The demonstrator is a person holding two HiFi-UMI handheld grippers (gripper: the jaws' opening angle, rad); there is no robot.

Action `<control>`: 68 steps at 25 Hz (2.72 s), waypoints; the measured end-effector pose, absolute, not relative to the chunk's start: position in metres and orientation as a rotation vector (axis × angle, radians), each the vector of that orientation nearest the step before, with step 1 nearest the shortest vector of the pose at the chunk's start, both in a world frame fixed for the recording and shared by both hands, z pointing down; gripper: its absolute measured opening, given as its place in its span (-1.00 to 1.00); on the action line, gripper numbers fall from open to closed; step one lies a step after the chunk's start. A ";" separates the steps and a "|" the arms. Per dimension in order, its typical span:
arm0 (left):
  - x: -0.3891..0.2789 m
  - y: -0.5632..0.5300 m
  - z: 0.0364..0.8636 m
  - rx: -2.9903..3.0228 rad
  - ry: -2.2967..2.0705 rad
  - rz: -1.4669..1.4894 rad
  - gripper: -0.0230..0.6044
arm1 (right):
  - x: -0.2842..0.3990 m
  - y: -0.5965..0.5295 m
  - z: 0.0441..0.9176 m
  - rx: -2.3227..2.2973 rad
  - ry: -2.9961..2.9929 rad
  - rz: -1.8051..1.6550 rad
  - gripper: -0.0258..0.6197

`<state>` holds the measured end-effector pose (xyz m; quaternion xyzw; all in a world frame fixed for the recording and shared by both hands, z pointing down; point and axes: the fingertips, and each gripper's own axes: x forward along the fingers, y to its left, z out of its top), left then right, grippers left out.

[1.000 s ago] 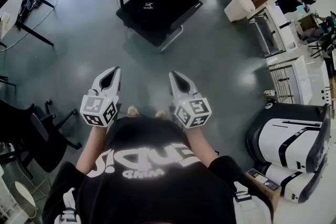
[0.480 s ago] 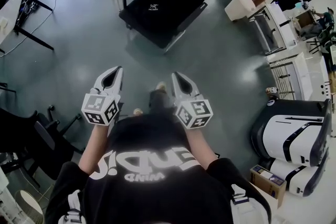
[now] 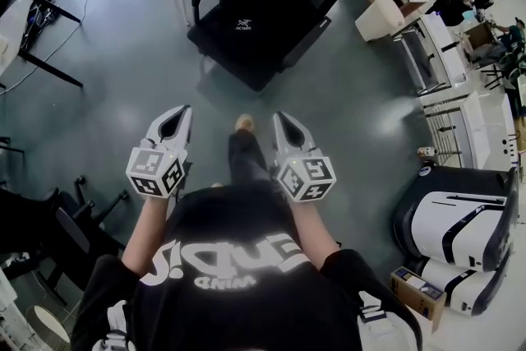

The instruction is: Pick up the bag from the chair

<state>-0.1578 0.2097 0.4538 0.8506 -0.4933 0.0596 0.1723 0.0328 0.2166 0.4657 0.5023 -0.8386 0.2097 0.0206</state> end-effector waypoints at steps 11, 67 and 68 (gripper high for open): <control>-0.143 0.073 0.438 2.377 -1.443 0.132 -0.93 | 0.044 0.081 0.455 1.525 -2.611 0.670 -0.92; -0.117 -0.356 0.521 2.275 -1.310 0.312 0.45 | 0.044 -0.360 0.509 1.411 -2.581 0.724 0.17; -0.118 -0.361 0.528 2.267 -1.307 0.319 0.48 | 0.043 -0.366 0.517 1.397 -2.571 0.718 0.21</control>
